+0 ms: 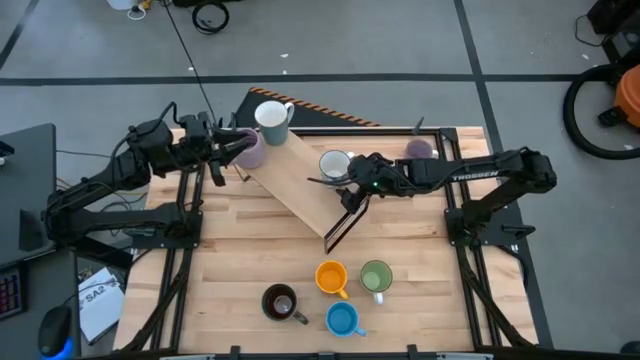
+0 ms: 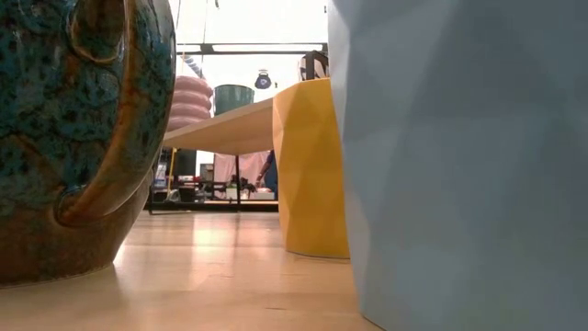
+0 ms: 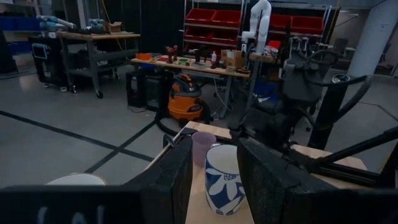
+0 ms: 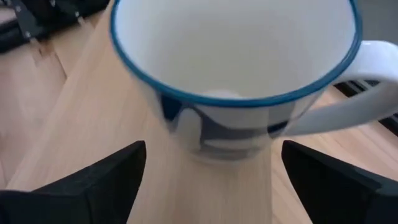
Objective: Place coffee mugs
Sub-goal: Put the white patterned mug on the shelf, then put the purple patterned mug on the shelf
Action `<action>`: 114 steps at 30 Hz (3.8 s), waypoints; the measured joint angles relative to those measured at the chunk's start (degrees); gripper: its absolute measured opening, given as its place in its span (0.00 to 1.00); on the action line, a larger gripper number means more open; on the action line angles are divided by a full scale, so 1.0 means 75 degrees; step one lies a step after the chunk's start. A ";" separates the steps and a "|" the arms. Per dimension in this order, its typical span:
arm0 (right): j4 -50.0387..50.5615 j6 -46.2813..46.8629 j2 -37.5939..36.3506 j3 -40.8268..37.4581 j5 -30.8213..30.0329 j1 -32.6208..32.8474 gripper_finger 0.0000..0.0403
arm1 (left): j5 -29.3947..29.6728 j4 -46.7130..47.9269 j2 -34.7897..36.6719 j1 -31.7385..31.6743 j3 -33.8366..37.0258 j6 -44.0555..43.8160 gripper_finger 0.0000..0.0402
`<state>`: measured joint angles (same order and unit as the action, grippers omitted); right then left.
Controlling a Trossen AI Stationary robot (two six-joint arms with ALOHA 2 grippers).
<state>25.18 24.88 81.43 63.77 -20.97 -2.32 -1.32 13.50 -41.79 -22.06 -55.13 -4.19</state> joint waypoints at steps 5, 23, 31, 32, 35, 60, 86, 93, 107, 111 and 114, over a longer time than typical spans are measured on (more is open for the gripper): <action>-0.0639 -0.0195 0.0000 -0.0218 0.0005 -0.0243 0.90 | 0.0031 0.0008 0.0058 0.0000 0.0000 0.0003 0.33; -0.2038 -0.0761 0.1551 0.0476 0.0783 -0.0603 0.89 | 0.0034 -0.0047 0.0124 0.0002 0.0000 -0.0158 0.33; -0.2044 -0.0925 0.2173 0.1277 0.0521 -0.0811 0.89 | 0.0033 -0.0072 0.0241 0.0001 0.0003 -0.0214 0.33; -0.2082 -0.0934 0.2229 0.1325 0.0507 -0.0832 0.89 | 0.0034 -0.0059 0.0246 0.0003 0.0003 -0.0217 0.33; -0.2122 -0.0924 0.2270 0.1366 0.0458 -0.0903 0.89 | 0.0034 -0.0056 0.0245 0.0005 0.0003 -0.0219 0.33; -0.3601 -0.1598 0.2779 0.1375 0.0794 -0.1455 0.89 | 0.0034 -0.0055 0.0246 0.0000 0.0003 -0.0163 0.33; -0.3893 -0.2090 0.2601 0.1369 0.0984 -0.1664 0.89 | 0.0034 -0.0052 0.0243 0.0000 0.0003 -0.0194 0.33; -0.2679 -0.2205 0.1894 0.1369 0.0963 -0.1659 0.89 | 0.0034 -0.0050 0.0240 0.0000 0.0003 -0.0161 0.33; 0.2124 -0.1465 0.0132 0.1375 0.1063 -0.2506 0.87 | 0.0082 -0.0047 0.0203 0.0002 0.0003 -0.0168 0.33; 0.3479 -0.1098 0.0114 0.1375 0.1300 -0.3173 0.86 | 0.0155 -0.0035 0.0170 0.0003 0.0003 -0.0096 0.33; 0.4201 -0.0553 0.0181 0.1378 0.1303 -0.3671 0.86 | 0.0154 -0.0044 0.0173 0.0003 0.0003 -0.0121 0.33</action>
<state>56.69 20.73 82.78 74.11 -11.20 -29.85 -0.16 13.17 -40.49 -22.04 -55.11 -5.09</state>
